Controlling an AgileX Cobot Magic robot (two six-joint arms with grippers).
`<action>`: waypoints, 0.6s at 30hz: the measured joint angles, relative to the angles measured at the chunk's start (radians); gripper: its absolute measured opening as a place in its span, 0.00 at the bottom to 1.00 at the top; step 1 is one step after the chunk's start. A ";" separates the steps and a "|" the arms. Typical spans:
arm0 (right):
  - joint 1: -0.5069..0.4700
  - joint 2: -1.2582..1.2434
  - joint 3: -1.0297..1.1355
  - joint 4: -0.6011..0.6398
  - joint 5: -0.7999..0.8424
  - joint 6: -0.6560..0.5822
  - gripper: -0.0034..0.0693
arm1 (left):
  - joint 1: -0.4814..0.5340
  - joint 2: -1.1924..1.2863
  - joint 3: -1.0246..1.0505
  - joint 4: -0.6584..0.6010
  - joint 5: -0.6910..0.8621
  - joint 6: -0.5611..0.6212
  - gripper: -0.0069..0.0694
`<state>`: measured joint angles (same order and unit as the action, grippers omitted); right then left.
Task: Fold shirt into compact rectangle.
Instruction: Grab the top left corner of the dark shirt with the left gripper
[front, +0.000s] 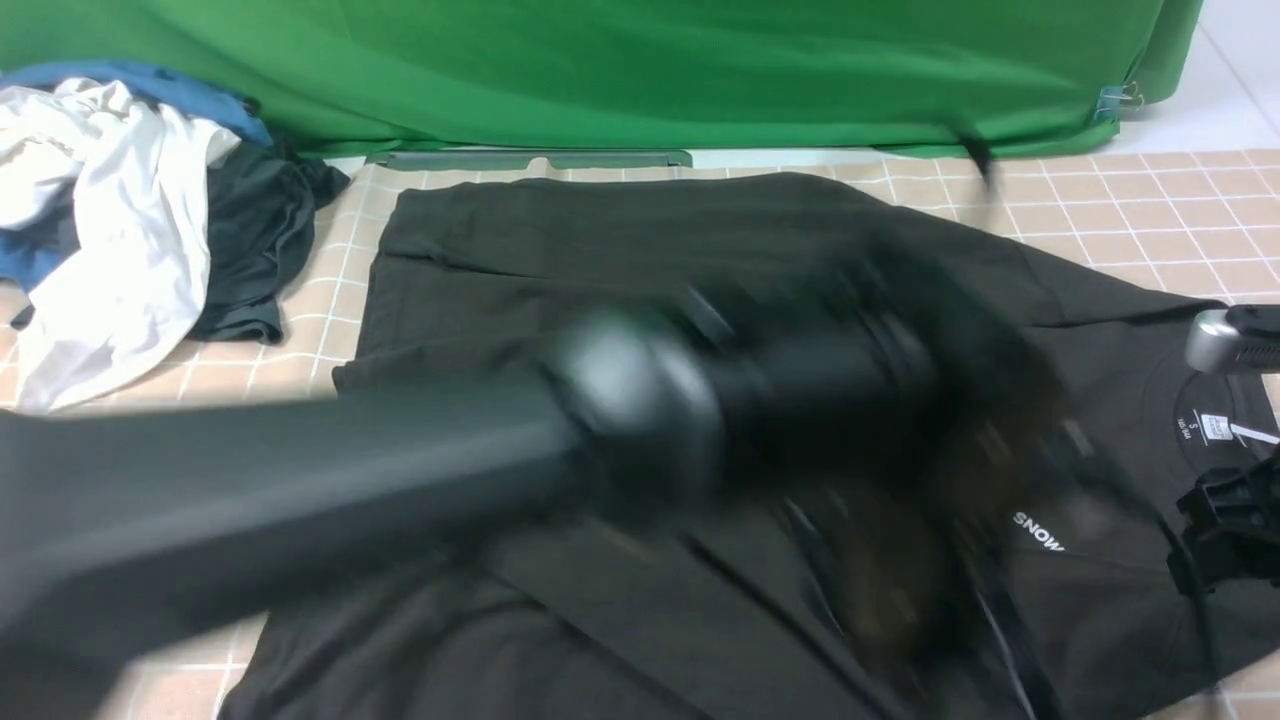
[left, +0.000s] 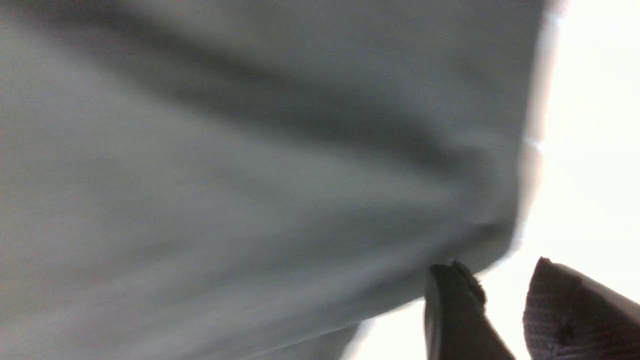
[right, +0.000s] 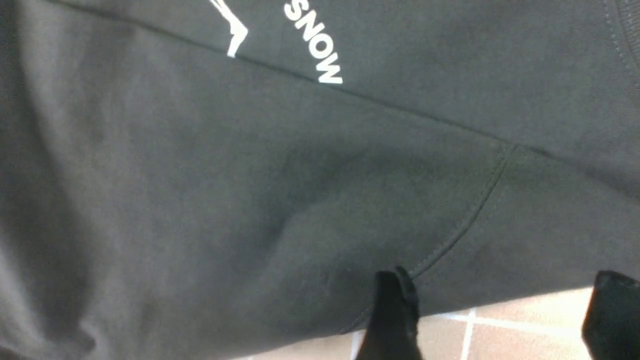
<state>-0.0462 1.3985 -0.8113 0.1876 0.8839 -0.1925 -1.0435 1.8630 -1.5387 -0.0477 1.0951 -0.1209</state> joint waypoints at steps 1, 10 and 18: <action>0.000 -0.005 0.000 0.000 0.002 -0.005 0.76 | 0.047 -0.033 0.001 0.027 0.014 -0.023 0.27; 0.000 -0.057 -0.001 0.004 0.010 -0.017 0.76 | 0.372 -0.347 0.323 0.056 0.027 -0.160 0.12; 0.000 -0.063 -0.001 0.073 0.007 -0.022 0.76 | 0.547 -0.629 0.826 0.058 -0.043 -0.285 0.13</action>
<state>-0.0462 1.3356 -0.8121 0.2603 0.8907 -0.2142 -0.4968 1.2339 -0.7130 0.0106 1.0519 -0.4058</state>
